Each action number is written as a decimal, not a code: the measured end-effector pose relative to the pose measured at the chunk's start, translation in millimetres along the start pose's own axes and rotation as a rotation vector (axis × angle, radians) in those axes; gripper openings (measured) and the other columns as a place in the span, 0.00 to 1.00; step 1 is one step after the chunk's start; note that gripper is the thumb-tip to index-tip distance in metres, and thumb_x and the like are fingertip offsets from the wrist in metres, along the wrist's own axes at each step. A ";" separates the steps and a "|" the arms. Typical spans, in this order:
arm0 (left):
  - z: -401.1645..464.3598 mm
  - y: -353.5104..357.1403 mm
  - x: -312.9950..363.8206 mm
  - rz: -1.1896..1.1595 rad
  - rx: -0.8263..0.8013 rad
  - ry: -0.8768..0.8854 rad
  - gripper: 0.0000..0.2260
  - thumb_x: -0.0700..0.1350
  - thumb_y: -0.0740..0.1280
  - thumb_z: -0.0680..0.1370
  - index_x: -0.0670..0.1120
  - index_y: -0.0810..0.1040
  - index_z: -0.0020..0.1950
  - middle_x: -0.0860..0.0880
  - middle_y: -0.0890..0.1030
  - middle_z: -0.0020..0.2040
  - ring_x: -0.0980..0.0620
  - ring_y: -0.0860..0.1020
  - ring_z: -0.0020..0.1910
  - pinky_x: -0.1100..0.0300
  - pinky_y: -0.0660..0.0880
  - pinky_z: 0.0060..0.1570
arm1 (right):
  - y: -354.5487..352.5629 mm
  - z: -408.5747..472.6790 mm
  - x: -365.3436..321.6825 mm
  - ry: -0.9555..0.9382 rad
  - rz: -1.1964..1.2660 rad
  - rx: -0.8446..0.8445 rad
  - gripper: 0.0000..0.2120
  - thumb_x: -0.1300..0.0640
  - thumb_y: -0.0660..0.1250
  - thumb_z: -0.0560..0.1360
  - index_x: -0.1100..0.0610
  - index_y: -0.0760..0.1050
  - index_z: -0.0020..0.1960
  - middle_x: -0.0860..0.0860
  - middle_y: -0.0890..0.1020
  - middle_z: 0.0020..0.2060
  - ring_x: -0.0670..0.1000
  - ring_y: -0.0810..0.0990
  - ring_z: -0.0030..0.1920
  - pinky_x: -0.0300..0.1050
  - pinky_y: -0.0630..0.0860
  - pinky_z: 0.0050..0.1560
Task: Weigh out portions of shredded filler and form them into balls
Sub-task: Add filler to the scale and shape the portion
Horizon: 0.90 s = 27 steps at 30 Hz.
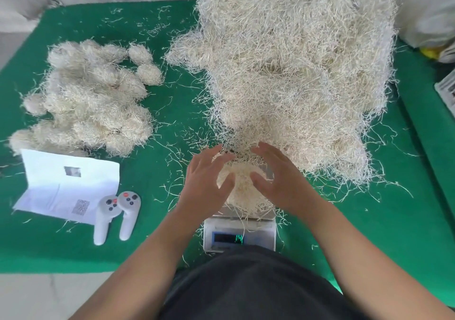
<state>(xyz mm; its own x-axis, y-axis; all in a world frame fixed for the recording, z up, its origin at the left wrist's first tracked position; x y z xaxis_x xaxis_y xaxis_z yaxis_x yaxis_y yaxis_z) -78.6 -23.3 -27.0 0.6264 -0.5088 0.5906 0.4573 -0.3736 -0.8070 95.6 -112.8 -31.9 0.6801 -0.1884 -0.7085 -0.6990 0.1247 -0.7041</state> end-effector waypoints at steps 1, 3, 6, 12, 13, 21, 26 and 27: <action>-2.5 0.5 2.0 0.014 -0.002 0.014 0.19 0.54 0.65 0.82 0.62 0.71 0.73 0.57 0.63 0.80 0.52 0.58 0.79 0.46 0.55 0.78 | 5.6 -1.9 -4.0 -0.021 -0.013 -0.015 0.28 0.43 0.66 0.80 0.37 0.62 0.78 0.39 0.59 0.81 0.45 0.65 0.77 0.48 0.63 0.75; -6.1 1.9 3.1 0.030 -0.017 0.008 0.17 0.53 0.64 0.83 0.60 0.74 0.72 0.59 0.65 0.80 0.54 0.60 0.78 0.49 0.55 0.77 | 14.0 -5.3 -10.2 -0.064 -0.022 -0.034 0.30 0.41 0.66 0.80 0.36 0.60 0.79 0.40 0.59 0.81 0.47 0.63 0.79 0.52 0.63 0.77; -9.8 3.5 2.3 0.036 -0.017 0.004 0.15 0.51 0.64 0.83 0.58 0.76 0.70 0.58 0.68 0.78 0.53 0.63 0.77 0.48 0.58 0.78 | 18.6 -6.7 -13.2 -0.070 -0.030 -0.055 0.31 0.37 0.63 0.78 0.35 0.58 0.79 0.41 0.58 0.82 0.48 0.61 0.80 0.58 0.64 0.78; -13.5 -0.7 2.2 -0.009 0.070 0.020 0.13 0.48 0.66 0.82 0.56 0.79 0.66 0.58 0.72 0.75 0.54 0.65 0.75 0.49 0.61 0.77 | 16.7 -8.6 -13.9 -0.050 -0.017 -0.046 0.31 0.35 0.60 0.76 0.35 0.60 0.78 0.40 0.58 0.81 0.48 0.63 0.79 0.58 0.64 0.78; -13.2 -1.6 2.4 -0.012 0.080 0.019 0.13 0.48 0.65 0.82 0.57 0.79 0.66 0.58 0.71 0.74 0.55 0.65 0.74 0.50 0.61 0.76 | 16.2 -8.5 -12.8 -0.043 -0.013 -0.045 0.31 0.36 0.61 0.76 0.35 0.60 0.78 0.39 0.58 0.81 0.48 0.62 0.79 0.56 0.63 0.78; -13.0 5.2 -10.3 -0.131 0.069 -0.101 0.18 0.49 0.65 0.81 0.60 0.72 0.70 0.59 0.68 0.75 0.56 0.64 0.75 0.52 0.61 0.74 | 20.5 -8.4 -6.9 -0.016 -0.084 -0.073 0.34 0.33 0.61 0.76 0.37 0.57 0.79 0.41 0.55 0.82 0.50 0.54 0.81 0.55 0.52 0.77; -17.2 23.6 -31.3 -0.208 -0.019 -0.269 0.22 0.54 0.64 0.82 0.61 0.65 0.76 0.57 0.63 0.78 0.54 0.60 0.77 0.43 0.60 0.77 | 26.0 -10.2 3.8 0.036 -0.092 -0.101 0.33 0.33 0.62 0.77 0.36 0.57 0.79 0.38 0.55 0.81 0.49 0.53 0.81 0.59 0.53 0.79; -16.8 24.2 -33.2 -0.223 -0.009 -0.278 0.22 0.56 0.64 0.82 0.63 0.65 0.75 0.59 0.63 0.77 0.56 0.59 0.76 0.44 0.60 0.76 | 20.3 -7.4 5.4 0.049 -0.048 -0.048 0.30 0.36 0.64 0.77 0.37 0.61 0.78 0.39 0.59 0.79 0.48 0.59 0.78 0.58 0.58 0.79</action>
<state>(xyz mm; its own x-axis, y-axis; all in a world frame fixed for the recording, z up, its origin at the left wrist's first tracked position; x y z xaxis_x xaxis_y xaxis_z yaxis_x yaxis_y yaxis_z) -98.9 -28.5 -66.1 0.6602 -0.1841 0.7282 0.5971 -0.4595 -0.6575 83.4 -118.5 -49.7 0.7020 -0.2408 -0.6703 -0.6768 0.0675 -0.7331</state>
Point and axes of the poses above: each hand's wrist, its own z-axis towards the middle knuckle, its own y-axis out of the palm, x = y × z, the point moved 6 cm from there along z, towards the middle knuckle
